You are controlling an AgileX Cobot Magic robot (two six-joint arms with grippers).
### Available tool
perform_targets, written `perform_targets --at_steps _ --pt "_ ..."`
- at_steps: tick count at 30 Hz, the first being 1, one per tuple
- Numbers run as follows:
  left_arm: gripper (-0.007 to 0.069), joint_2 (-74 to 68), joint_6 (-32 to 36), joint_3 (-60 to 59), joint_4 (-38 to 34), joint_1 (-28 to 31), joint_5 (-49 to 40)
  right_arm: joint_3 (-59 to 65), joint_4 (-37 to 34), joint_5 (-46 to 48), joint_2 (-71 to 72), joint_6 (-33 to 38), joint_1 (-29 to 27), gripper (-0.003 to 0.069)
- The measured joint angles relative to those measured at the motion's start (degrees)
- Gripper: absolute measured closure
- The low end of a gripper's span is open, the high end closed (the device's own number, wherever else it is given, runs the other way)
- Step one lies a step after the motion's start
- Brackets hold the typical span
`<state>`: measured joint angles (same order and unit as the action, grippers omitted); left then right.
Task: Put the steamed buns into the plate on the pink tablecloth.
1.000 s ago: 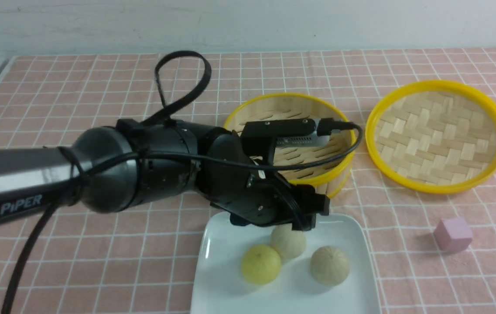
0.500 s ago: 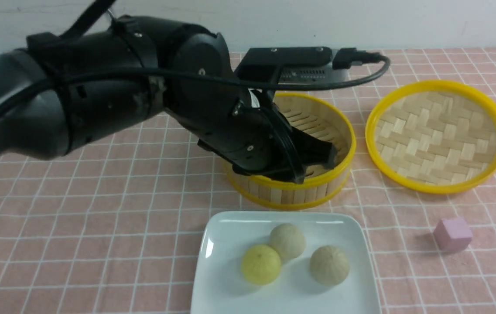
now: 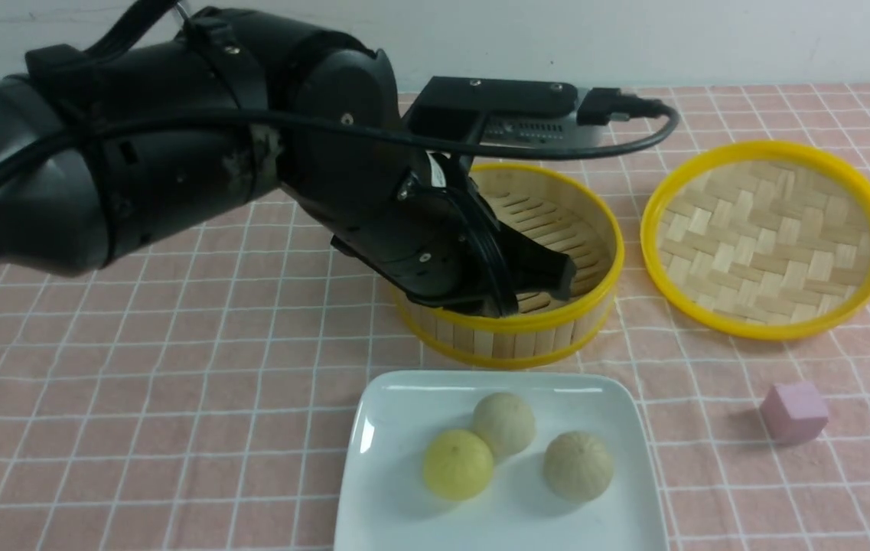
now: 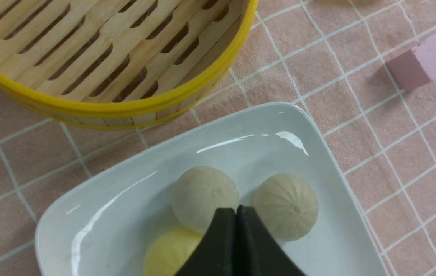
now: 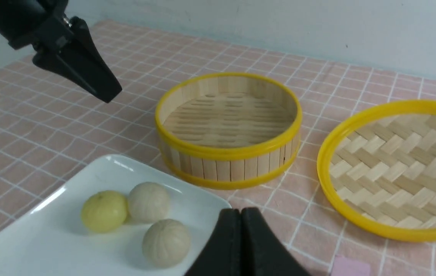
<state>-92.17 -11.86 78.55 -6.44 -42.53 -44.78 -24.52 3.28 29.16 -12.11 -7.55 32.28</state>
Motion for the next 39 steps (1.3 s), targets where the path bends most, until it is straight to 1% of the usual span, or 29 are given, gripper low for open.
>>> perform_targets --at_steps 7,28,33,37,39 --pt "0.0617 0.0 0.0 0.0 0.0 0.0 -0.1 0.6 0.1 -2.1 0.0 0.0 0.0 0.0667" --pt "0.0611 0.0 0.0 0.0 0.4 0.0 -0.1 0.7 0.2 -2.3 0.0 0.0 0.0 0.0657" --pt "0.0603 0.0 0.0 0.0 0.4 0.0 -0.1 3.1 0.2 -2.7 0.1 0.0 -0.1 0.0652" --pt "0.0602 0.0 0.0 0.0 0.6 0.0 -0.1 5.7 0.2 -2.8 1.2 0.0 -1.9 0.0645" --pt "0.0602 0.0 0.0 0.0 0.6 0.0 -0.1 8.4 0.2 -2.9 3.4 0.0 -5.6 0.0643"
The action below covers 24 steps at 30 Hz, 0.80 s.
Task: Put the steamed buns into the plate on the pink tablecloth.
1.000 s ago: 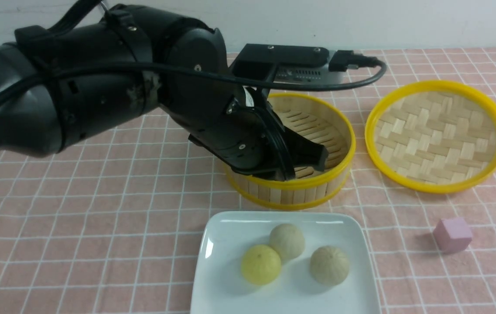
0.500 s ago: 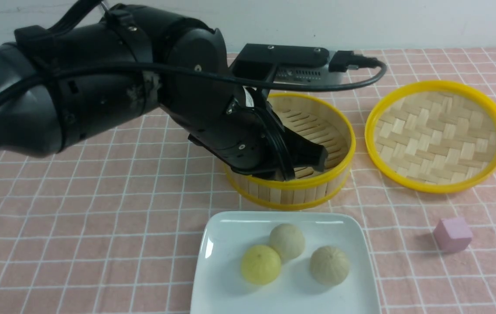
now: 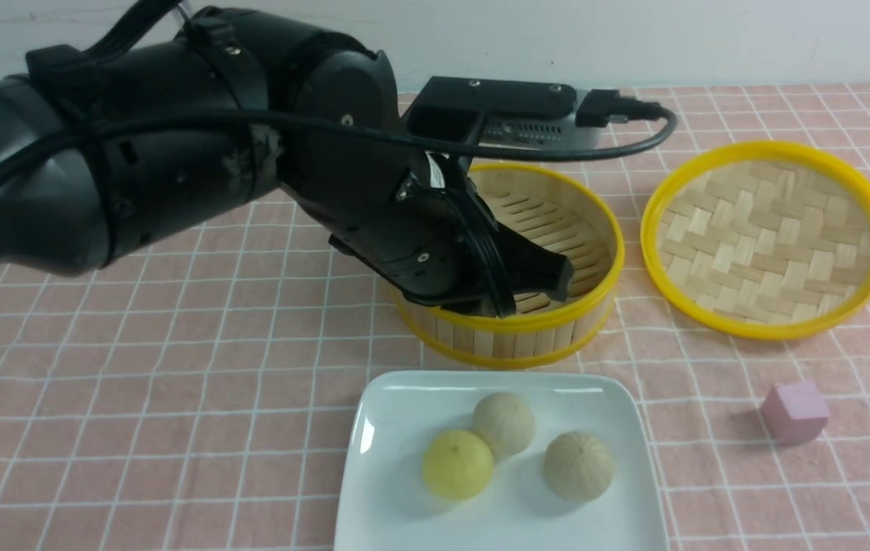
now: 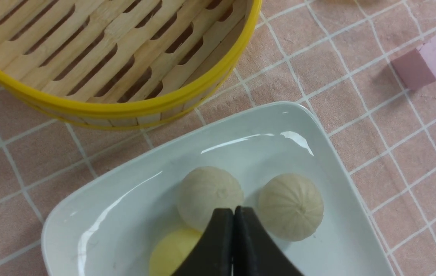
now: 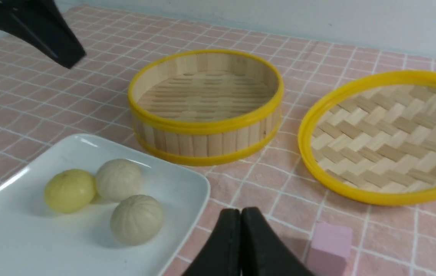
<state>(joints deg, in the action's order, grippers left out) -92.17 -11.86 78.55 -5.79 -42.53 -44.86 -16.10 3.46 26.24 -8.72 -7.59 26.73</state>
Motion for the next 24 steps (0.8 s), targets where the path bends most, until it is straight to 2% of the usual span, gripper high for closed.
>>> perform_targets --at_steps 10,14,24 --pt "0.0602 0.0 0.0 0.0 0.0 0.0 0.0 13.5 0.0 0.1 9.3 0.0 -17.6 0.0633" --pt "0.0597 0.1 0.0 0.0 0.3 0.0 0.1 16.2 0.0 -1.3 9.3 0.0 -19.9 0.0628" --pt "0.0593 8.6 0.0 0.0 4.9 0.0 -0.1 16.7 0.0 -3.7 9.3 -0.1 -20.2 0.0626"
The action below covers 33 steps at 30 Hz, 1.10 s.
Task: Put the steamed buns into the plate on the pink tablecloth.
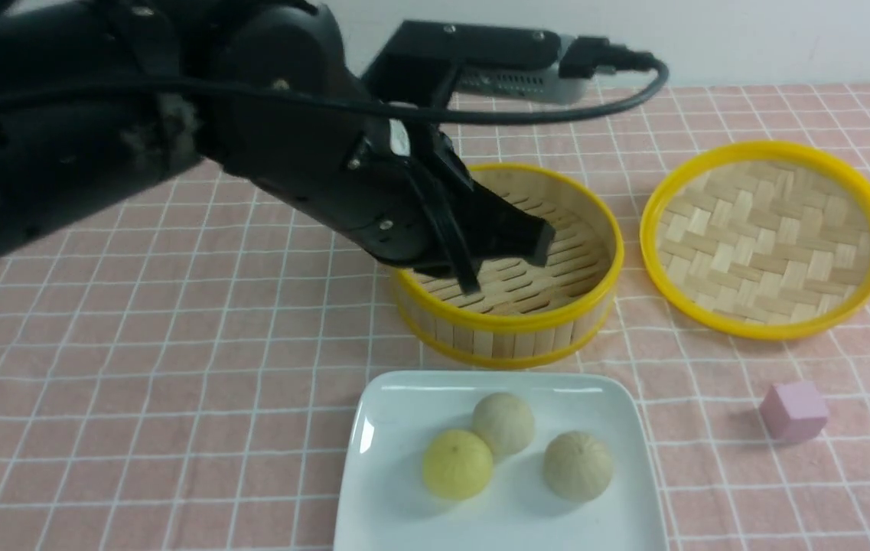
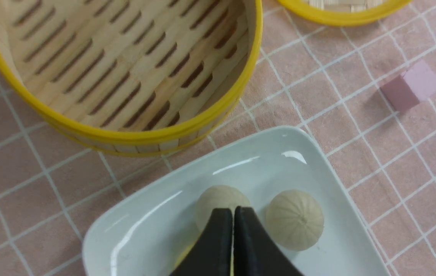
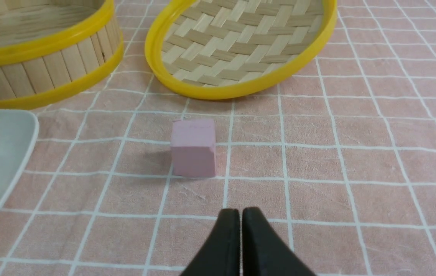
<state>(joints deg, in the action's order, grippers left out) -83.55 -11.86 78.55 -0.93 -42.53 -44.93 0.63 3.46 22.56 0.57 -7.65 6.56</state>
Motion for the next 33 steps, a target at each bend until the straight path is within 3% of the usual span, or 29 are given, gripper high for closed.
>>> perform_targets --at_steps 7,13,23,27,33 --pt "0.0592 11.4 0.0 0.1 4.9 0.0 -2.3 0.0 0.1 0.0 0.0 0.0 0.0 0.0626" --pt "0.0591 21.2 -0.5 0.2 9.4 0.0 -13.5 0.0 0.1 0.0 0.0 0.0 0.0 0.0621" --pt "0.0588 30.5 -7.9 -3.6 14.2 0.0 -26.2 0.0 0.1 0.0 0.0 0.0 0.0 0.0604" --pt "0.0588 35.1 -8.3 -10.7 12.3 0.0 -25.6 0.0 0.1 0.0 0.0 0.0 0.0 0.06" --pt "0.0613 44.6 -8.5 -31.3 2.6 0.0 -1.2 0.0 0.1 0.0 0.0 0.0 0.0 0.0595"
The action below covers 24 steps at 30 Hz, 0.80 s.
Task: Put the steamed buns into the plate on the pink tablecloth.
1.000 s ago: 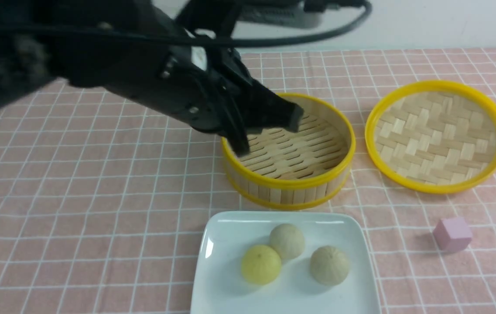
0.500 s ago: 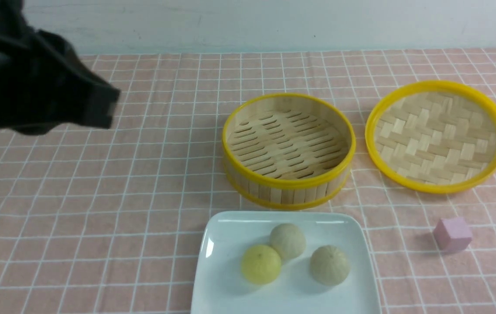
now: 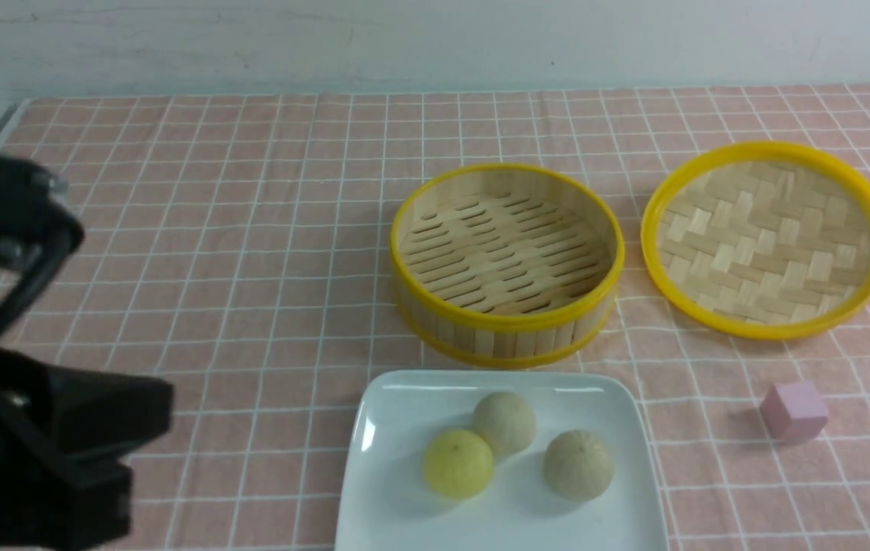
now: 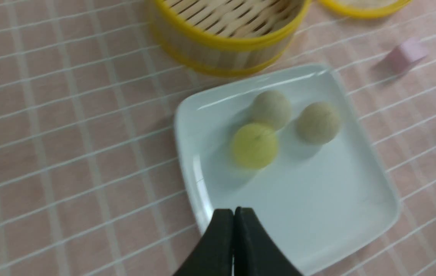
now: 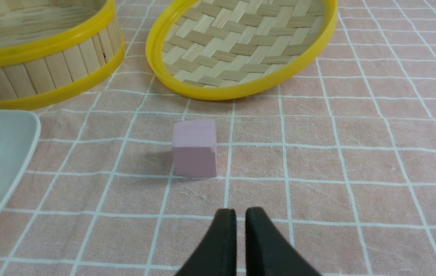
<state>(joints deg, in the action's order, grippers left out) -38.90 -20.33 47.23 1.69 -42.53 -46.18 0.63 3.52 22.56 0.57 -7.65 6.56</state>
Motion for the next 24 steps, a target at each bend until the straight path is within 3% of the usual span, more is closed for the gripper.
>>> perform_targets --at_steps 2,9,24 --pt "0.0613 2.5 0.0 -7.6 -3.9 0.0 14.4 0.0 0.0 0.0 0.0 0.0 0.0 0.0596" --pt "0.061 4.4 0.0 -18.9 -5.9 0.0 34.4 0.0 0.0 0.0 0.0 0.0 0.0 0.0589" --pt "0.0598 4.3 0.1 -23.2 -5.9 0.0 33.7 0.0 -0.1 0.0 0.0 0.0 0.0 0.057"
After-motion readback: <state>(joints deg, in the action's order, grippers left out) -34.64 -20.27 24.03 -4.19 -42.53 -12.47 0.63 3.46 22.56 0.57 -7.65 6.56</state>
